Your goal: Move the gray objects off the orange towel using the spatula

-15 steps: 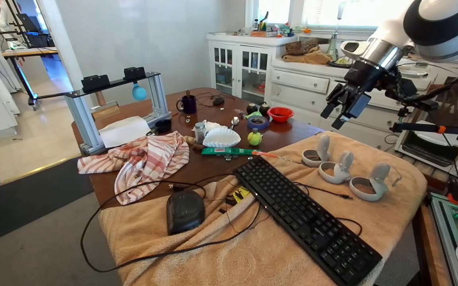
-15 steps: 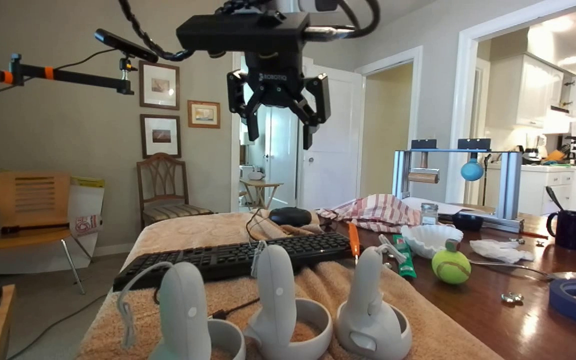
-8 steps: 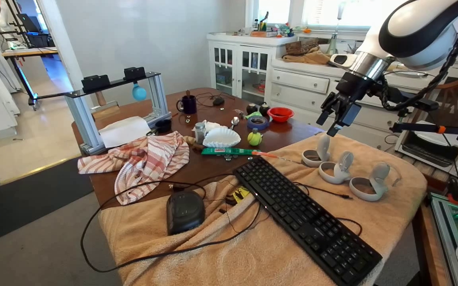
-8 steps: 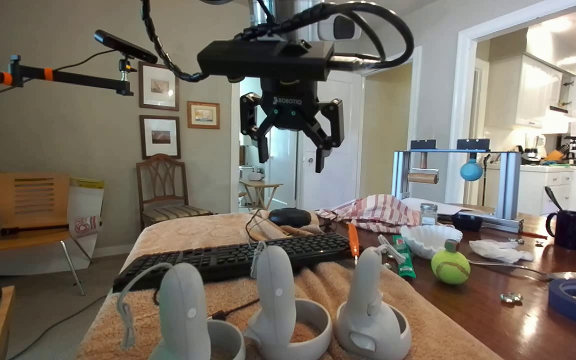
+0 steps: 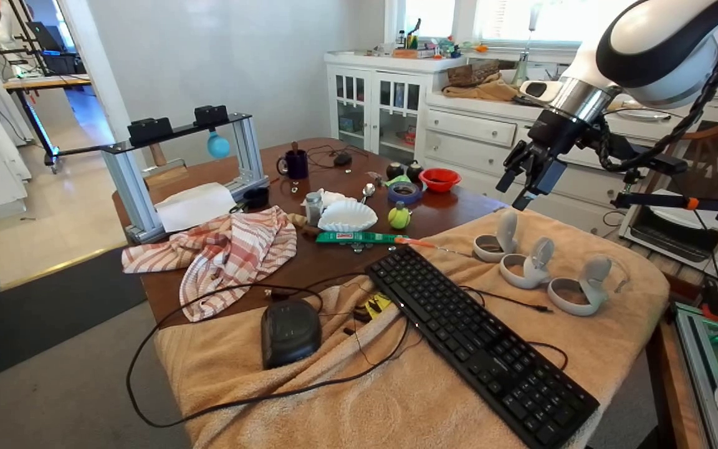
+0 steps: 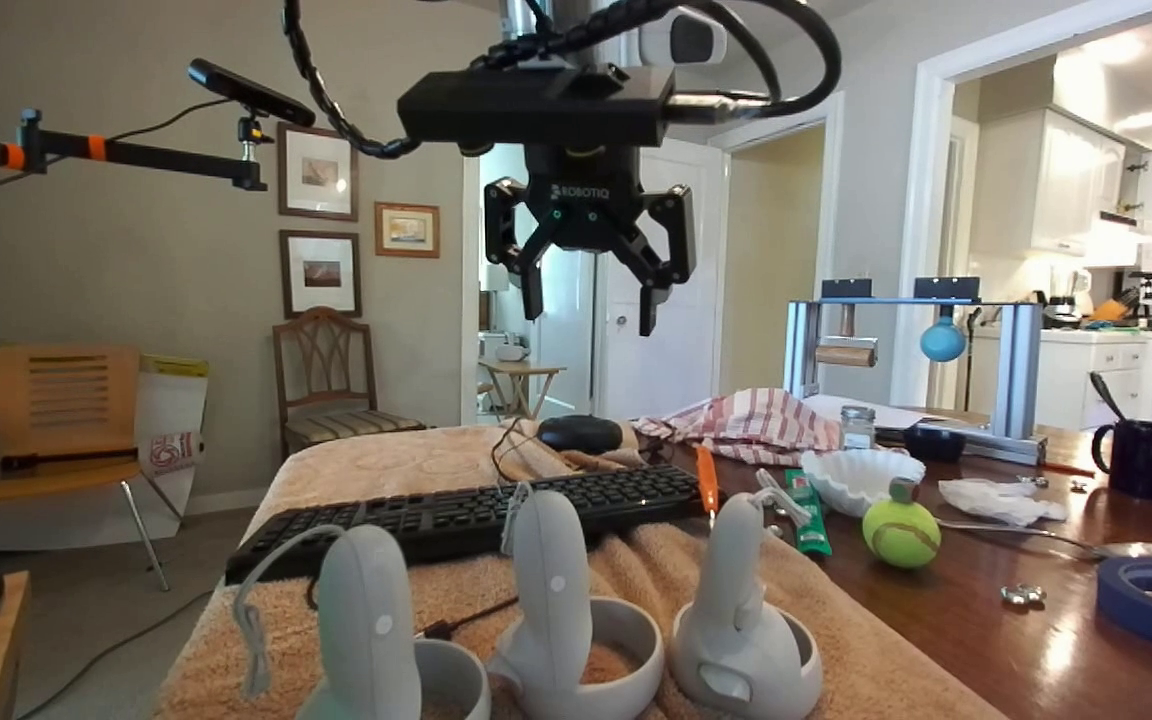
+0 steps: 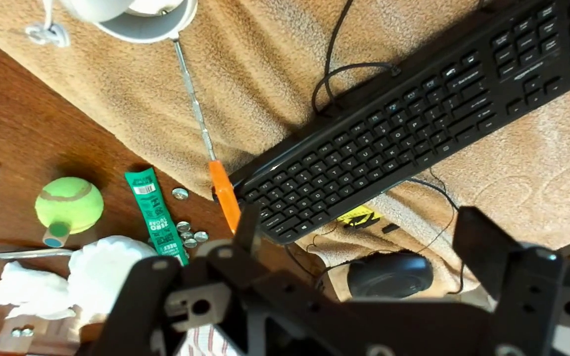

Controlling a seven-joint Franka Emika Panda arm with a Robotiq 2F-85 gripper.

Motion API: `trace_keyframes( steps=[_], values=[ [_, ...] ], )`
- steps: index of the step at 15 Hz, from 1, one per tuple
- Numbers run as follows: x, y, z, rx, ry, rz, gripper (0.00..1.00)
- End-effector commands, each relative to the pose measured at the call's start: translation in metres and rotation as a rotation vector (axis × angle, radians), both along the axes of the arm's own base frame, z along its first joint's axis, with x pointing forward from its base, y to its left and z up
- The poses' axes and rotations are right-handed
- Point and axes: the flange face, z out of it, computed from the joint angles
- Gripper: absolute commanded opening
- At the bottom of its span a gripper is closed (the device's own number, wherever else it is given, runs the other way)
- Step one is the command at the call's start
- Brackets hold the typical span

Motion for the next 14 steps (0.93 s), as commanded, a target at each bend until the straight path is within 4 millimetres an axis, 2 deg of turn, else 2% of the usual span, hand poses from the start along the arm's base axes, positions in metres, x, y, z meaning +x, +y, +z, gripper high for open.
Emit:
trace_keyframes(
  steps=[1,6,14],
  values=[
    [0.006,-0.013,-0.005,-0.01,-0.049,0.036,1.0],
    [0.018,-0.027,-0.021,0.015,-0.089,0.161,1.0],
    [0.067,-0.044,-0.061,-0.052,-0.011,0.22,1.0]
  ],
)
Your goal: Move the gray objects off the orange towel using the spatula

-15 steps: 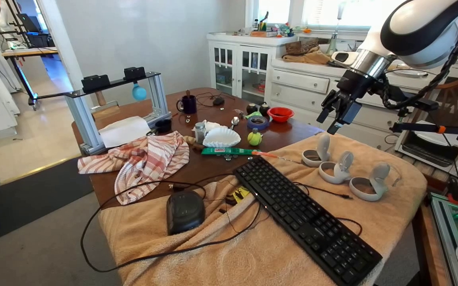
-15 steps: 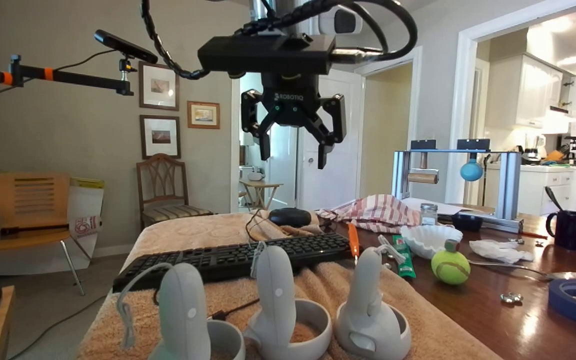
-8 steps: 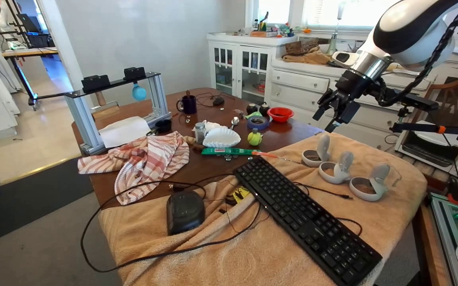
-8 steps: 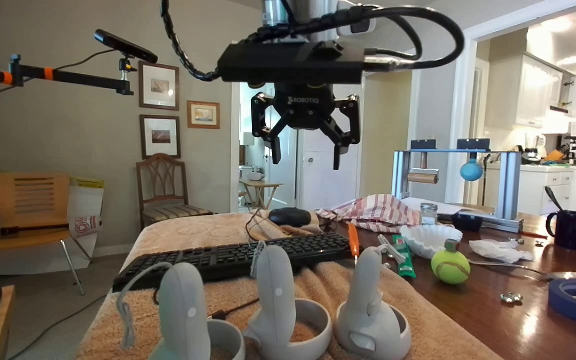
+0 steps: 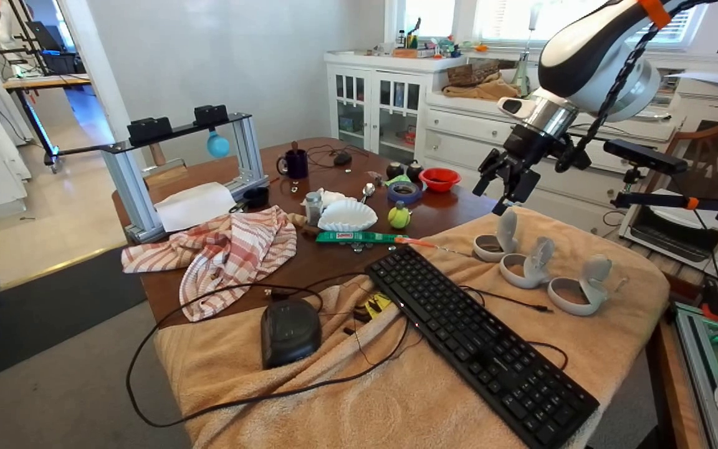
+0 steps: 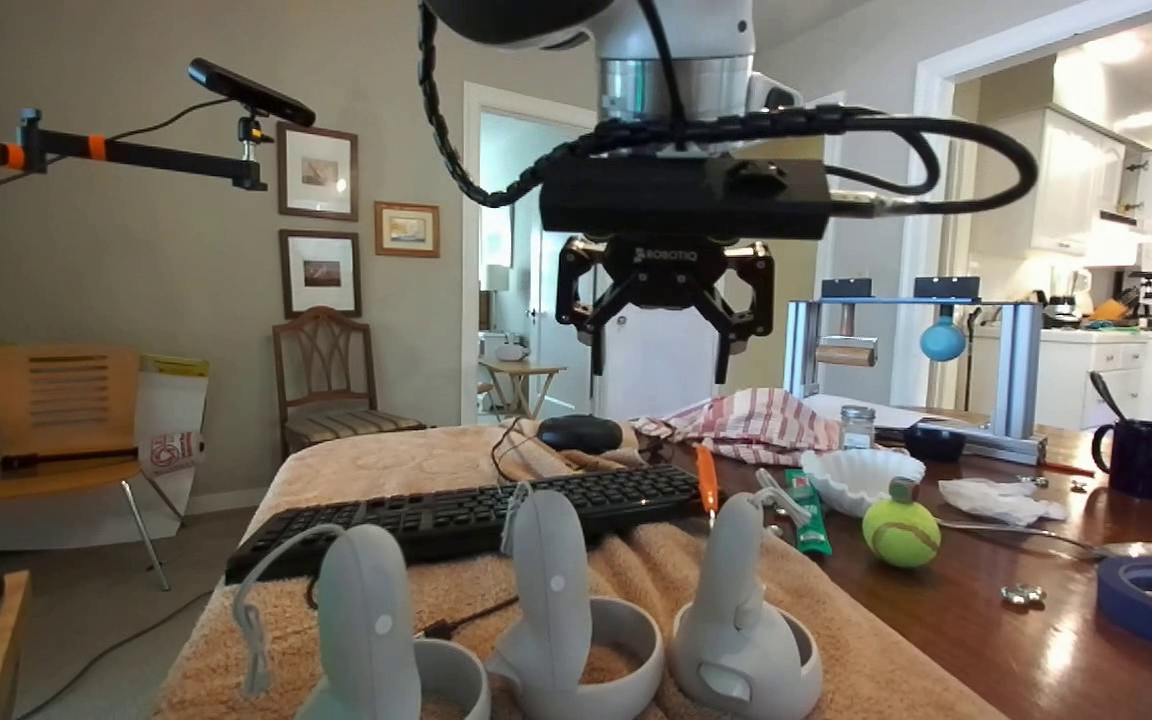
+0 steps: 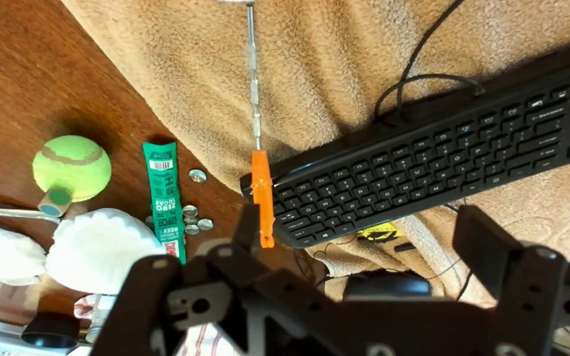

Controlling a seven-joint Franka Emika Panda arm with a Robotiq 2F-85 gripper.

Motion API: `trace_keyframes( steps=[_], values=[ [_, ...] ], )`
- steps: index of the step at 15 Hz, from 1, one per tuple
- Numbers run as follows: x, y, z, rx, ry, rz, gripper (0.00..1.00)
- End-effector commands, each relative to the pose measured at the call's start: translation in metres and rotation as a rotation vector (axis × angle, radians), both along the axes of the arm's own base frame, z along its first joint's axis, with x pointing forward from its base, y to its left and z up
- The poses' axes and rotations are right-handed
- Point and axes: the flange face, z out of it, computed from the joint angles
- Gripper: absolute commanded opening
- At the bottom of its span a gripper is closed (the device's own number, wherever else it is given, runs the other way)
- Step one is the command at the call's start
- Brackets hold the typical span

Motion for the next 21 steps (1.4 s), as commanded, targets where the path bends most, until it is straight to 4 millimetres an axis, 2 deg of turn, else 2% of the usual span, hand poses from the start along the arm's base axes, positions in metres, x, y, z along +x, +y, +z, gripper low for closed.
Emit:
trace_keyframes(
  steps=[1,6,11,14,15,21],
  values=[
    [0.031,-0.005,-0.028,-0.037,0.058,0.033,1.0],
    [0.05,-0.003,-0.061,-0.154,0.092,0.084,1.0],
    [0.067,0.007,-0.079,-0.176,0.089,0.079,1.0],
    [0.076,0.006,-0.086,-0.155,0.084,-0.018,1.0],
    [0.068,0.011,-0.074,-0.16,0.084,0.032,1.0],
    [0.074,0.006,-0.083,-0.164,0.096,0.01,1.0]
  ],
)
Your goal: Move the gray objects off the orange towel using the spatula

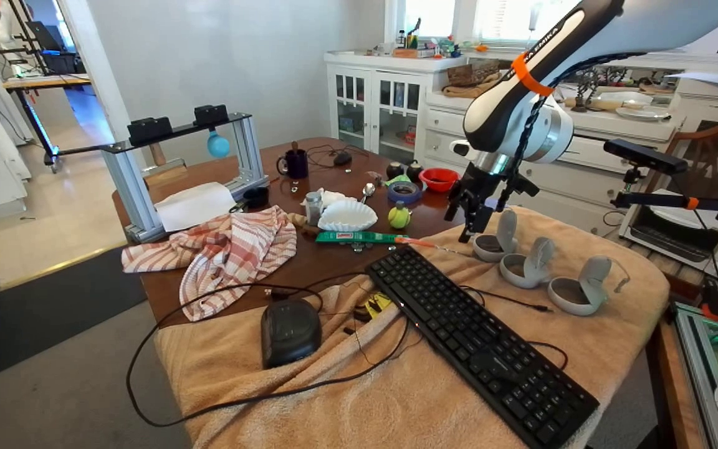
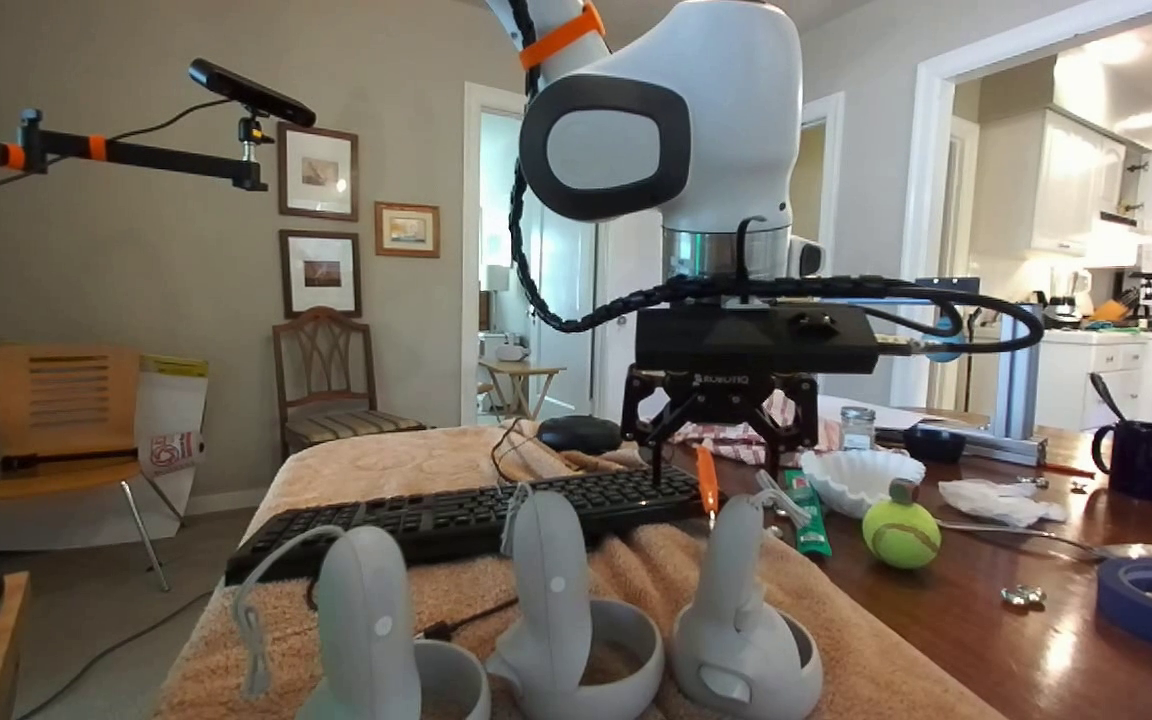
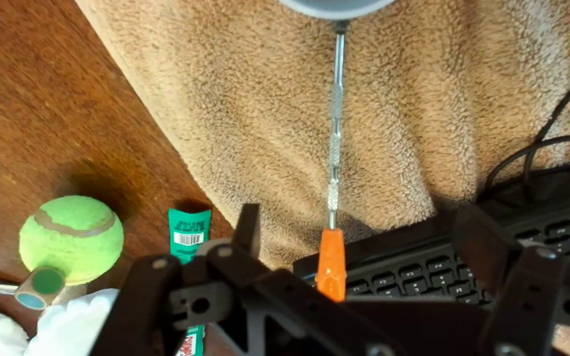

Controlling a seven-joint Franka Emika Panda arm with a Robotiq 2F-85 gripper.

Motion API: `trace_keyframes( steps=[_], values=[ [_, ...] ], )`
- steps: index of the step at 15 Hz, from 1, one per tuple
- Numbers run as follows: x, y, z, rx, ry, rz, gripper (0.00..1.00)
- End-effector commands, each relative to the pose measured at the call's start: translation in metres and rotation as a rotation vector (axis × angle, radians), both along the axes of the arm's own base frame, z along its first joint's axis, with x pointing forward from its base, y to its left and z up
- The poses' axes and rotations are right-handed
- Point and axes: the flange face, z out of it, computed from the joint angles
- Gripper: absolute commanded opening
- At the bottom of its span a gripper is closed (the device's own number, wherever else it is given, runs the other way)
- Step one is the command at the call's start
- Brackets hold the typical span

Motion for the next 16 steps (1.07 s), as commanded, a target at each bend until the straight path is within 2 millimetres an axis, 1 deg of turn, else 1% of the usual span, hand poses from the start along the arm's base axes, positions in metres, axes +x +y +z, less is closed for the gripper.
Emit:
trace_keyframes(
  steps=[1,4,7,12,16],
  values=[
    [0.003,-0.001,-0.005,0.002,0.011,0.007,1.0],
    [0.006,-0.004,-0.01,-0.002,0.023,0.008,1.0],
    [0.013,-0.002,-0.015,-0.015,0.037,0.018,1.0],
    [0.033,0.012,-0.021,-0.063,0.089,0.061,1.0],
    [0.041,0.018,-0.026,-0.108,0.137,0.056,1.0]
  ],
)
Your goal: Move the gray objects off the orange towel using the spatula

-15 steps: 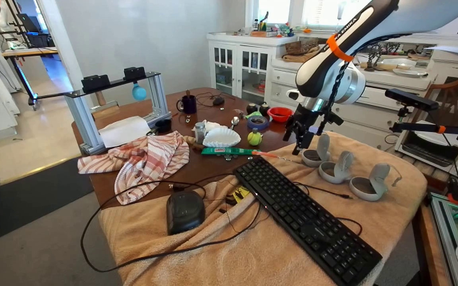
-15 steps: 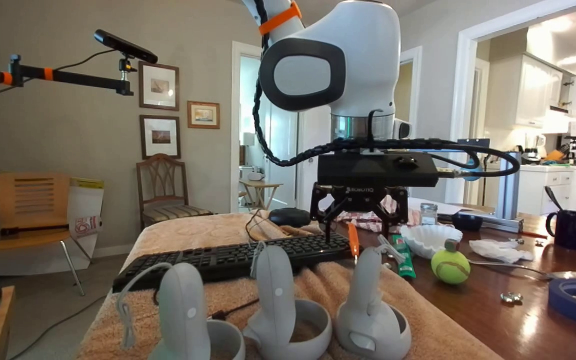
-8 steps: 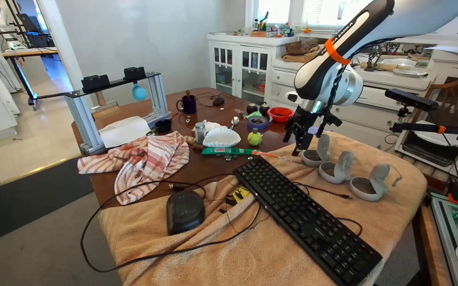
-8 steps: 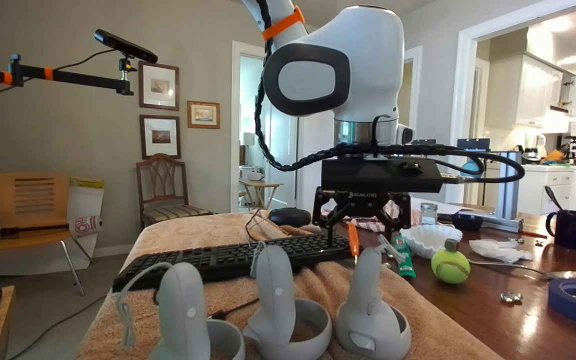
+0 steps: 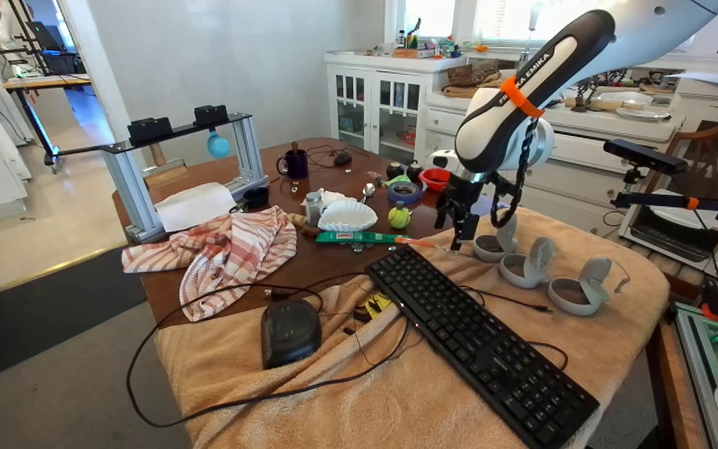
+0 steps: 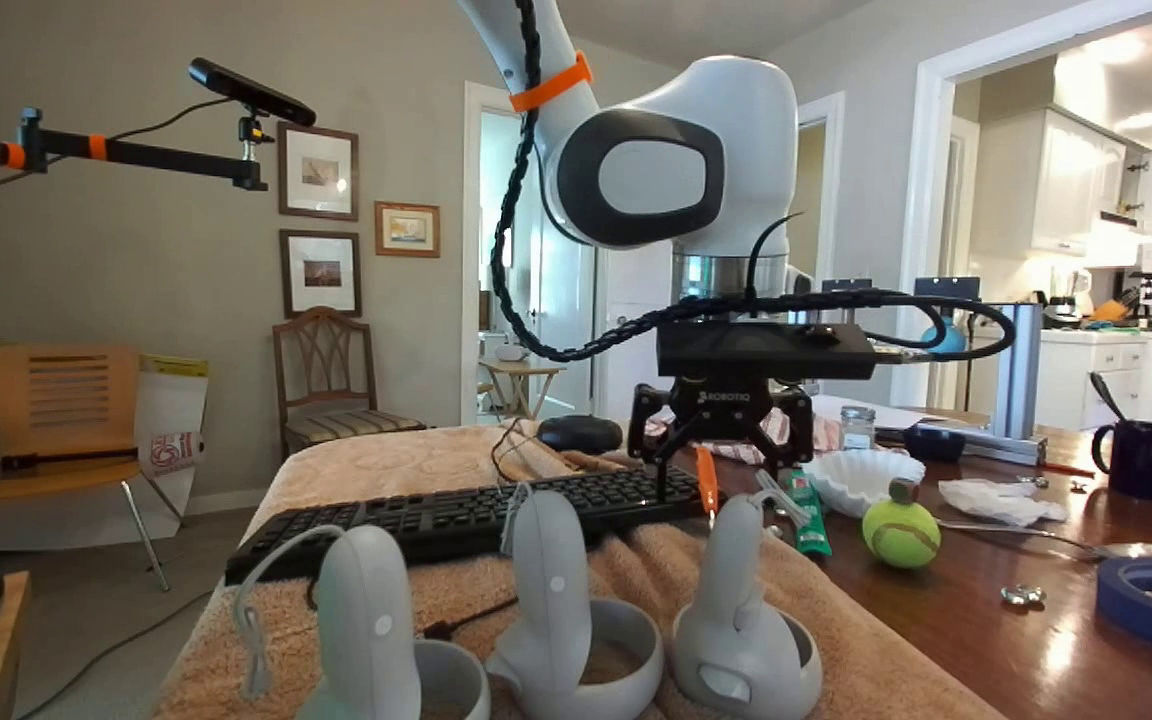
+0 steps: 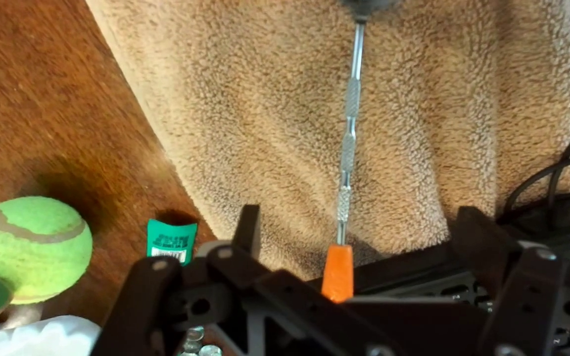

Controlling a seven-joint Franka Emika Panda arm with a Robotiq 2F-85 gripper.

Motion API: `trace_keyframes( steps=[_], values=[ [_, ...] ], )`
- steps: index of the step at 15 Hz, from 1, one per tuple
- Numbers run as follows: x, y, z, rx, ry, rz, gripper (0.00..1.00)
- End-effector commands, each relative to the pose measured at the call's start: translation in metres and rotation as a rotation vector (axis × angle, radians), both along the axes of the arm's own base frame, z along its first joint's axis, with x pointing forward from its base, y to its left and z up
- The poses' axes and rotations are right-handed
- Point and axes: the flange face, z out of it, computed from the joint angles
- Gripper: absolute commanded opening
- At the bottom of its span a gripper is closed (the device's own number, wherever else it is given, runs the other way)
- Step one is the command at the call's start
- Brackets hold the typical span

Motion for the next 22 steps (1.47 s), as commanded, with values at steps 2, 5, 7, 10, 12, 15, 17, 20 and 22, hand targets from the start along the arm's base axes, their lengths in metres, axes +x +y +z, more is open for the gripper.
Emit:
trace_keyframes(
  steps=[2,5,7,10,12,15,17,20,22],
  values=[
    [0.012,0.004,-0.01,-0.052,0.057,-0.031,1.0],
    [0.016,0.009,-0.011,-0.078,0.071,-0.042,1.0],
    [0.018,0.012,-0.012,-0.09,0.079,-0.056,1.0],
    [0.021,0.015,-0.016,-0.095,0.09,-0.068,1.0],
    [0.023,0.015,-0.02,-0.094,0.103,-0.07,1.0],
    [0.026,0.014,-0.024,-0.092,0.124,-0.072,1.0],
    [0.029,0.013,-0.025,-0.094,0.127,-0.069,1.0],
    [0.033,0.012,-0.026,-0.097,0.127,-0.066,0.75],
    [0.035,0.012,-0.026,-0.099,0.127,-0.063,0.72]
  ],
)
